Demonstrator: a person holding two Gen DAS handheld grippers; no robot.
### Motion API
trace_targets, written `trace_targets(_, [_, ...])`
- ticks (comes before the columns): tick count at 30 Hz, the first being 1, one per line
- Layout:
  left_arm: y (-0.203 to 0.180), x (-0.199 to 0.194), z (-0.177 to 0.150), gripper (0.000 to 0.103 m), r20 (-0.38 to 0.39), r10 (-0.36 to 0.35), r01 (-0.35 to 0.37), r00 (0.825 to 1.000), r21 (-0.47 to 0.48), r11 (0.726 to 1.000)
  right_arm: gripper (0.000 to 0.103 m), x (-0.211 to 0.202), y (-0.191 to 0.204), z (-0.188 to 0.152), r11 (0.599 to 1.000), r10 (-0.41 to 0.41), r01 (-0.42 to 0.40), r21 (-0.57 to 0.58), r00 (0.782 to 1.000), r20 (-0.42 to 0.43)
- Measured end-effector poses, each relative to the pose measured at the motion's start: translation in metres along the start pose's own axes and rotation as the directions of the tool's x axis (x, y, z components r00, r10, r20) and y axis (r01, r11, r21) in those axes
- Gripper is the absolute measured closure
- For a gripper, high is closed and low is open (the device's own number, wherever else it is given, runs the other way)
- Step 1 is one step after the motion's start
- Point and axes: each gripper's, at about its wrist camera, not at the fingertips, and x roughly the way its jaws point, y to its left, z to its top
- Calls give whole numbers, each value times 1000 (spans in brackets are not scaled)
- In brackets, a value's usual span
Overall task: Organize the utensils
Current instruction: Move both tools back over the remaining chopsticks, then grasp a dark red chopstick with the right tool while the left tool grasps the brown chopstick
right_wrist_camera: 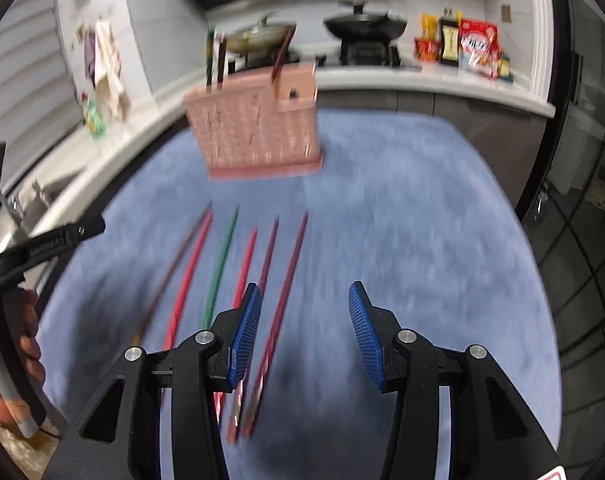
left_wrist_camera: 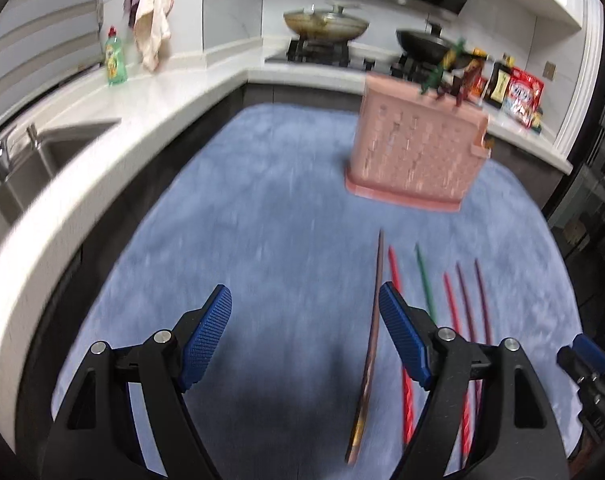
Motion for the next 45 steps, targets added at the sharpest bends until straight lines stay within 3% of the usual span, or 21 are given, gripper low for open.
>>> trace_targets(4, [1,8,-32,31,-63,-22,21,998,-19,1000,58,7,6,-28,1000,0,-1,-6,999,-51])
trace_targets(9, [-3,9,-57,31,-81,2,-1,997,11,1000,62,11,10,-45,1000,28,-27,15,996,-86])
trace_targets(15, [-10,8,-76,30,-105,5,0,994,46,999,81,20,18,-58,999,30,-28,18,992,-123])
trace_targets(31, [-12,5,-89,30,-122,-23,27,992,34,999,85,29,25,-67,999,40,-37,22,989,-145])
trace_targets(35, [-13,8,-92,29,-144,-39,44,989,37,998,92,29,24,-69,999,32,-30,17,990,-140])
trace_targets(45, [-16,16,-92,29,-129,5,3,992,59,998,96,31,12,-68,998,42,-34,59,990,-138])
